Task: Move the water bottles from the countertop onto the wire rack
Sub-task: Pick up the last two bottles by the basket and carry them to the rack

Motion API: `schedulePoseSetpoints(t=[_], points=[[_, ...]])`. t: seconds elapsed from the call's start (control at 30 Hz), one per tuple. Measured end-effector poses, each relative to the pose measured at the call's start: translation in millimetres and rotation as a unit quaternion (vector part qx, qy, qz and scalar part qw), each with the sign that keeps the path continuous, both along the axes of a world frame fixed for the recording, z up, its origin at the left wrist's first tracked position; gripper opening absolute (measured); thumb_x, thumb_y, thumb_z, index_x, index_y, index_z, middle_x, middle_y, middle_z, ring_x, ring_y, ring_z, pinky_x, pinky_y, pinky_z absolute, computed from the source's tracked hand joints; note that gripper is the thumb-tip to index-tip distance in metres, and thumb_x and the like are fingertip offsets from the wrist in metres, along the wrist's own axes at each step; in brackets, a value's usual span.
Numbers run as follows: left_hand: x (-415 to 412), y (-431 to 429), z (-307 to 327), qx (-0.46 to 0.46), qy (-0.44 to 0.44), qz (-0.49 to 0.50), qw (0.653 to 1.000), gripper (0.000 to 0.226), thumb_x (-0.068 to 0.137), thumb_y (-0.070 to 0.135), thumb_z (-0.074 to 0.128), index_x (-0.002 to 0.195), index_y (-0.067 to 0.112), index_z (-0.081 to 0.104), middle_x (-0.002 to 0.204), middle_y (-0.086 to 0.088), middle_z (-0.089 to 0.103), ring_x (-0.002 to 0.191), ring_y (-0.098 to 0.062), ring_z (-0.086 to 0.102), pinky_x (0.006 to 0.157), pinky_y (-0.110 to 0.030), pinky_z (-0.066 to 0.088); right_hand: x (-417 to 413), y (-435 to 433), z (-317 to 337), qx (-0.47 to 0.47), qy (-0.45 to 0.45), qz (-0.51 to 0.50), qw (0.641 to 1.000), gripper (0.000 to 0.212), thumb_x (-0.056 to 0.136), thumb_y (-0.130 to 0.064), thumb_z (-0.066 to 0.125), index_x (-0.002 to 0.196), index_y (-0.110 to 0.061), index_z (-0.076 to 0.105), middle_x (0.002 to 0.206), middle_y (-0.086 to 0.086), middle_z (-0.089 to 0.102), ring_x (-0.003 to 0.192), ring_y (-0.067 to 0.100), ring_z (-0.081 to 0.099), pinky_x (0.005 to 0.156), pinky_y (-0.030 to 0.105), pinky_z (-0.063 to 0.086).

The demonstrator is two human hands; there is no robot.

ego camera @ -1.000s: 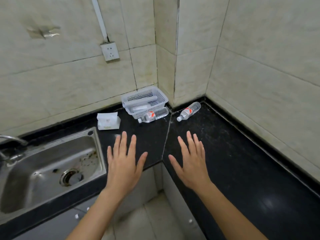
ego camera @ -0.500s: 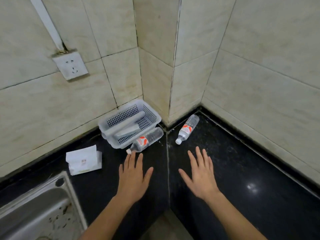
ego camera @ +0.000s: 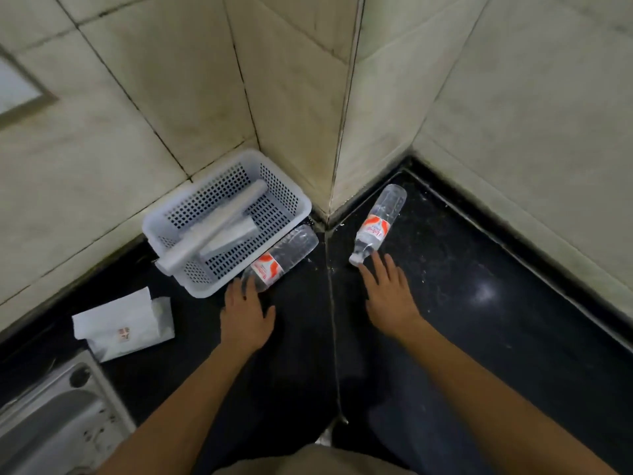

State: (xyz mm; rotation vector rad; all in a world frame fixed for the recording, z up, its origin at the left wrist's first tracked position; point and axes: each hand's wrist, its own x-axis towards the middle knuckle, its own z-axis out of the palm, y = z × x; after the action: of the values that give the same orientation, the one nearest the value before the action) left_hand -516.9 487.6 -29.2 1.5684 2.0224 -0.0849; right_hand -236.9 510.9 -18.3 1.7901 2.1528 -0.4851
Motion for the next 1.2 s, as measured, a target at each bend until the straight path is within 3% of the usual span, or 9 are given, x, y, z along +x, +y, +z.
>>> schedulePoseSetpoints(t=[0.13, 0.27, 0.43, 0.6, 0.7, 0.83, 0.97, 1.07, 1.2], points=[[4.9, 9.9, -19.4, 0.010, 0.020, 0.041, 0.999, 0.092, 0.091, 0.034, 0.068, 0.158, 0.005, 0.012, 0.165, -0.022, 0.018, 0.154, -0.037, 0.015, 0.122, -0.056, 0.023, 8.7, 56.1, -12.1, 0.047, -0.040, 0.110, 0.992, 0.096, 0.091, -0.015, 0.069, 0.163, -0.015, 0.007, 0.170, 0.022, -0.008, 0.155, 0.046, -0.009, 0.124, 0.062, 0.002], [9.6, 21.4, -36.6, 0.021, 0.042, 0.067, 0.997, 0.076, 0.084, 0.019, 0.074, 0.144, -0.002, 0.034, 0.150, -0.029, 0.038, 0.143, -0.048, 0.029, 0.114, -0.063, 0.032, 13.1, 93.3, -24.4, 0.040, -0.091, 0.162, 0.982, 0.088, 0.094, -0.021, 0.067, 0.163, -0.019, 0.012, 0.170, 0.018, -0.002, 0.156, 0.044, -0.004, 0.122, 0.065, 0.005], [7.4, 23.1, -45.7, 0.048, 0.127, 0.001, 0.991, 0.064, 0.059, -0.007, 0.080, 0.115, -0.008, 0.049, 0.098, -0.036, 0.061, 0.098, -0.056, 0.057, 0.078, -0.064, 0.052, 9.1, 93.0, -24.6, 0.060, -0.140, 0.162, 0.975, 0.071, 0.088, -0.027, 0.071, 0.152, -0.019, 0.040, 0.156, 0.016, 0.029, 0.144, 0.046, 0.029, 0.121, 0.060, 0.022], [4.0, 10.6, -36.6, 0.066, 0.105, -0.059, 0.990, 0.042, 0.085, 0.017, 0.076, 0.116, 0.000, 0.052, 0.102, -0.027, 0.066, 0.089, -0.044, 0.065, 0.080, -0.053, 0.053, 16.6, 83.3, -24.5, 0.067, -0.152, 0.183, 0.969, 0.067, 0.088, -0.030, 0.072, 0.148, -0.031, 0.044, 0.160, 0.014, 0.026, 0.148, 0.042, 0.025, 0.120, 0.069, 0.008], [18.1, -4.3, -16.7, 0.100, 0.020, -0.028, 0.994, 0.034, 0.098, 0.027, 0.062, 0.123, 0.006, 0.050, 0.110, -0.019, 0.065, 0.084, -0.034, 0.069, 0.070, -0.046, 0.058, 18.6, 70.8, -19.5, 0.110, -0.074, 0.171, 0.976, 0.064, 0.075, -0.020, 0.084, 0.134, -0.030, 0.061, 0.149, 0.018, 0.045, 0.145, 0.043, 0.036, 0.119, 0.071, 0.017], [29.6, 14.6, 25.4, 0.189, -0.021, -0.064, 0.980, 0.023, 0.103, 0.031, 0.048, 0.112, 0.010, 0.049, 0.096, -0.012, 0.065, 0.070, -0.026, 0.066, 0.056, -0.038, 0.053, 17.1, 54.1, 2.5, 0.216, 0.192, 0.019, 0.957, 0.043, 0.085, -0.016, 0.078, 0.126, -0.019, 0.065, 0.140, 0.021, 0.051, 0.128, 0.043, 0.052, 0.093, 0.057, 0.054], [33.4, 61.8, 73.8, 0.311, 0.007, -0.119, 0.943, 0.018, 0.101, 0.025, 0.048, 0.095, 0.008, 0.052, 0.070, -0.007, 0.062, 0.051, -0.021, 0.056, 0.044, -0.033, 0.044, 22.7, 50.2, 37.2, 0.226, 0.329, -0.195, 0.896, 0.038, 0.097, -0.034, 0.068, 0.132, -0.023, 0.063, 0.144, -0.001, 0.054, 0.123, 0.014, 0.054, 0.093, 0.034, 0.050], [45.7, 75.6, 91.4, 0.365, 0.051, -0.173, 0.914, 0.015, 0.094, 0.020, 0.063, 0.087, 0.008, 0.057, 0.060, -0.006, 0.058, 0.046, -0.019, 0.052, 0.043, -0.027, 0.033, 26.8, 36.9, 52.2, 0.245, 0.379, -0.309, 0.837, 0.034, 0.093, -0.040, 0.071, 0.123, -0.023, 0.068, 0.121, -0.010, 0.063, 0.102, 0.000, 0.055, 0.090, 0.034, 0.052], [61.8, 64.7, 61.2, 0.309, 0.034, -0.219, 0.925, 0.031, 0.103, 0.041, 0.051, 0.105, 0.014, 0.067, 0.094, -0.006, 0.066, 0.078, -0.021, 0.060, 0.063, -0.030, 0.042, 18.8, 9.2, 47.2, 0.228, 0.346, -0.288, 0.863, 0.038, 0.088, -0.044, 0.076, 0.120, -0.029, 0.063, 0.115, -0.013, 0.058, 0.102, 0.004, 0.057, 0.082, 0.026, 0.047]])
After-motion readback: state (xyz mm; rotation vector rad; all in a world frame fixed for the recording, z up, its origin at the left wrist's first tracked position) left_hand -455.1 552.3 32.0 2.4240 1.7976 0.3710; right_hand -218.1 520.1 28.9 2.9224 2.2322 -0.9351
